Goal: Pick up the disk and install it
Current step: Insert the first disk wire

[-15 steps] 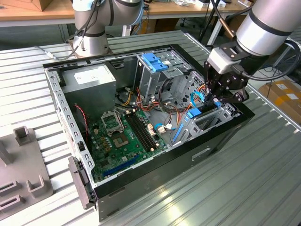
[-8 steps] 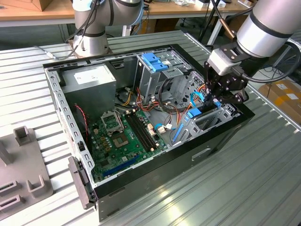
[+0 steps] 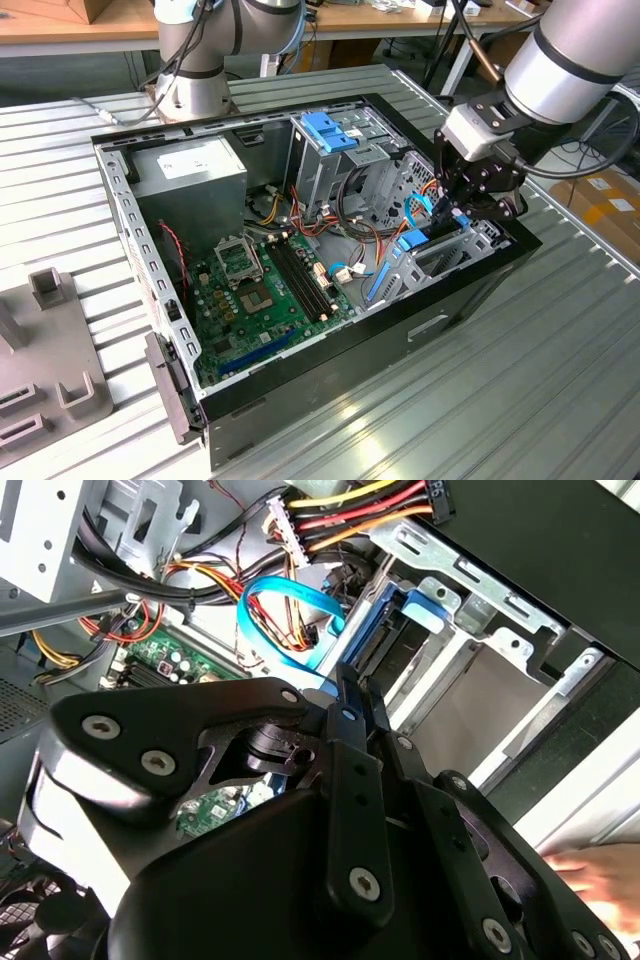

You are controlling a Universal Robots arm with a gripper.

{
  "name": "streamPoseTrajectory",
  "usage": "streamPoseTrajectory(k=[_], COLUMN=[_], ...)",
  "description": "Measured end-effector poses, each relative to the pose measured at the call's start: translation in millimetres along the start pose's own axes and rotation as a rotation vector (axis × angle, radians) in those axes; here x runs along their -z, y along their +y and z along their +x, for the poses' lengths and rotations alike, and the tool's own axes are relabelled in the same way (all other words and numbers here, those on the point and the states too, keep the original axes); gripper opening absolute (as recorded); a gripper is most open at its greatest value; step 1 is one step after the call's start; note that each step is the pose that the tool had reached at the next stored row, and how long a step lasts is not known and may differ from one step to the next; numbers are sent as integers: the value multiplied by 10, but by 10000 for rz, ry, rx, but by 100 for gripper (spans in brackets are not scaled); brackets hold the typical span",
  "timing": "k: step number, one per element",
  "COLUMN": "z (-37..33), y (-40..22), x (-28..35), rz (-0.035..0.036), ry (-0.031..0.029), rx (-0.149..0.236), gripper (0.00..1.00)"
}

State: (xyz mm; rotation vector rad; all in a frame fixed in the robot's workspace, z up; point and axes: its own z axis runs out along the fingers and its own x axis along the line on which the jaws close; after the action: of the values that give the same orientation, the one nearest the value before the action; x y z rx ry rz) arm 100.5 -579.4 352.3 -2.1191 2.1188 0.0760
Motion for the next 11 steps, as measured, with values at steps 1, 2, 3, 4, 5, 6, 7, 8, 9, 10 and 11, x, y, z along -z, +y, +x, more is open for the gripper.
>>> streamPoseTrajectory(k=[1, 2, 3, 4, 5, 6, 7, 8, 9, 10, 11], z=[1, 4, 9, 13, 27, 37, 39, 40, 43, 47, 53], y=[0, 0, 0, 0, 0, 0, 0, 0, 0, 0, 1], x=[1, 1, 1, 3, 4, 6, 5, 4, 0, -4, -9], rz=[0, 0, 0, 0, 0, 0, 0, 0, 0, 0, 0], ry=[-19, -35, -57, -70, -96, -115, -117, -118, -124, -129, -129], rx=[-1, -2, -3, -5, -6, -7, -7, -7, -6, -6, -6], gripper=[16, 16, 16, 16, 16, 16, 16, 16, 16, 16, 16])
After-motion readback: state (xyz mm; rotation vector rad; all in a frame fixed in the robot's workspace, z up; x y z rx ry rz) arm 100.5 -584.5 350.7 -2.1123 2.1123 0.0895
